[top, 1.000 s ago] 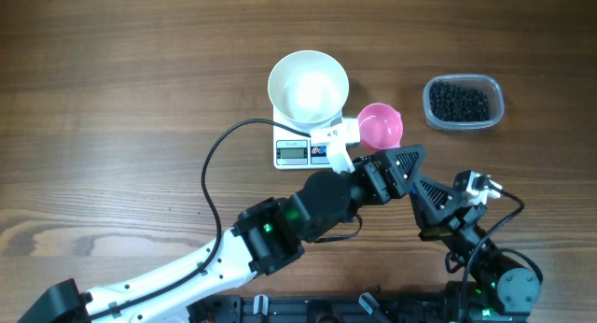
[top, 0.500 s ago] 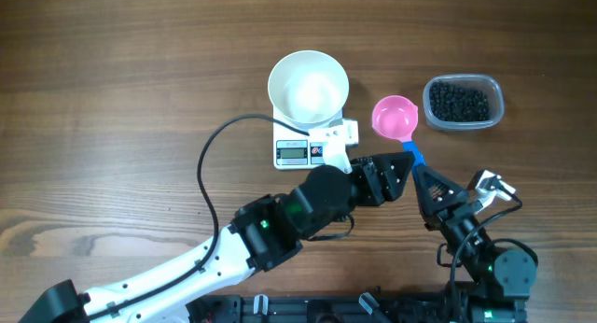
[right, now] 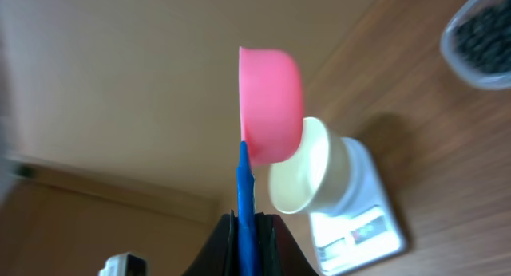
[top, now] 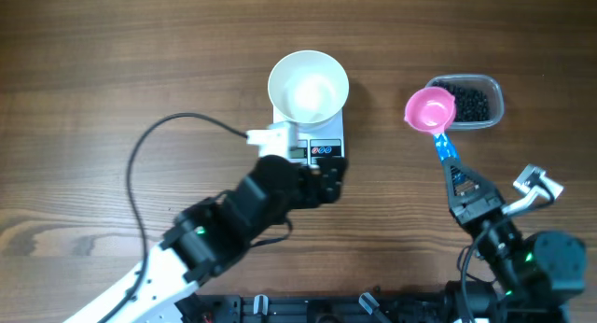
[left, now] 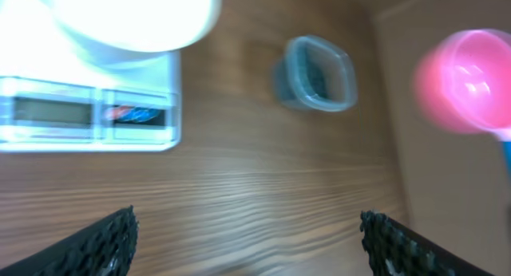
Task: Scoop item into bowl and weigh 150g on scale
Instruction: 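Release the left gripper and carry the scoop right toward the bean tub, then move the left gripper to the front of the scale display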
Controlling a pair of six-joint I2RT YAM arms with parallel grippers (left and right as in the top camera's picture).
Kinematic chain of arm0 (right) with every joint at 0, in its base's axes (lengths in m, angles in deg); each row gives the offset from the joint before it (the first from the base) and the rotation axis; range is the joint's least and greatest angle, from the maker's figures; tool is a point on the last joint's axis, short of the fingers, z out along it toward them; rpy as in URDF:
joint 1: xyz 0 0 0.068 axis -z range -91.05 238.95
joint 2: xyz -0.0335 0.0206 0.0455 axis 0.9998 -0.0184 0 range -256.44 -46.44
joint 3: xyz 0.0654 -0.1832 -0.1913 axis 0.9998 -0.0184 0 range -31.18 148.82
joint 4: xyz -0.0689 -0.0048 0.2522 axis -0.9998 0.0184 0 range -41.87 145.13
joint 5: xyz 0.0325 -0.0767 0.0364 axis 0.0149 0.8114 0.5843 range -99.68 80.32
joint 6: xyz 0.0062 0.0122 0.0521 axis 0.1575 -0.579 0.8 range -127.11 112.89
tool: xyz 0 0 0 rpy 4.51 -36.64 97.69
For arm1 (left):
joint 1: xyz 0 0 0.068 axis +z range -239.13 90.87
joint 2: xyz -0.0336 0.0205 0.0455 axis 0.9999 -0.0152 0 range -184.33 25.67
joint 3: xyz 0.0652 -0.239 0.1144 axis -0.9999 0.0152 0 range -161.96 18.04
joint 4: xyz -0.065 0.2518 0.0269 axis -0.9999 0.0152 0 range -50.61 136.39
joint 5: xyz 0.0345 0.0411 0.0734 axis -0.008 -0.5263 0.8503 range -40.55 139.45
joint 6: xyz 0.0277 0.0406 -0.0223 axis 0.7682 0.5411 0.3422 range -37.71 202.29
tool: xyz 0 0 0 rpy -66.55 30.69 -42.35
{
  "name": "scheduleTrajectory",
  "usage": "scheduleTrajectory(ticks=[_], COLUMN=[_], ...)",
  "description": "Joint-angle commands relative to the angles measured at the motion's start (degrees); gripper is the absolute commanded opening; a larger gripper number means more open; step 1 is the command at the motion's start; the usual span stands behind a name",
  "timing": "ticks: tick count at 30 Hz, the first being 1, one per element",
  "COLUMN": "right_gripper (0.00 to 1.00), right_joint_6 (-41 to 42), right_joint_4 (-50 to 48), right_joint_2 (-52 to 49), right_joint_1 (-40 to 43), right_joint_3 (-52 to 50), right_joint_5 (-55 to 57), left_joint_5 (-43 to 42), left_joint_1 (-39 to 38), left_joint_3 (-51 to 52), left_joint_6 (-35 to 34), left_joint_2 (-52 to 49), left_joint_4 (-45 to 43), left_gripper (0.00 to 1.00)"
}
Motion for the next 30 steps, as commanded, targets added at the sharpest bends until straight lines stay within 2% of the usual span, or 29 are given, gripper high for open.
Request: scheduleTrajectory(ticks=[1,5,11,21,26,30], right_gripper=[0.05,0.05,0.04,0.04,0.04,0.04], right_joint_6=[-14.23,-25.51,-37.38,-34.21,-43.98,-45.46], right_joint_4=[5.9,20.44,37.09,38.12,36.83,37.03], right_joint_2=[-9.31,-21.86,-37.2,-44.19,-44.39,-44.63], right_joint_1=[-0.24,-0.24,-0.24,-0.24,-0.24,-0.24], right_joint_3=[10.73,25.53,41.35,42.6,42.6,42.6], right_joint_5=[1.97,4.87,5.49,5.25,5.75,6.58], left_joint_5=[0.94,0.96,0.96,0.96,0.48,-1.16], left_joint_1=[4.48,8.76,11.39,11.39,11.39,11.39], left_joint_3=[-2.43,-6.49,-6.82,-6.82,-6.82,-6.82], left_joint_6=[2.8,4.22,4.2,4.2,-0.02,3.76], left_joint_2=[4.09,4.85,4.76,4.76,4.76,3.82], left_joint_4=[7.89,18.01,22.27,22.84,22.51,22.49], left_gripper=[0.95,0.97,1.0,1.0,1.0,1.0])
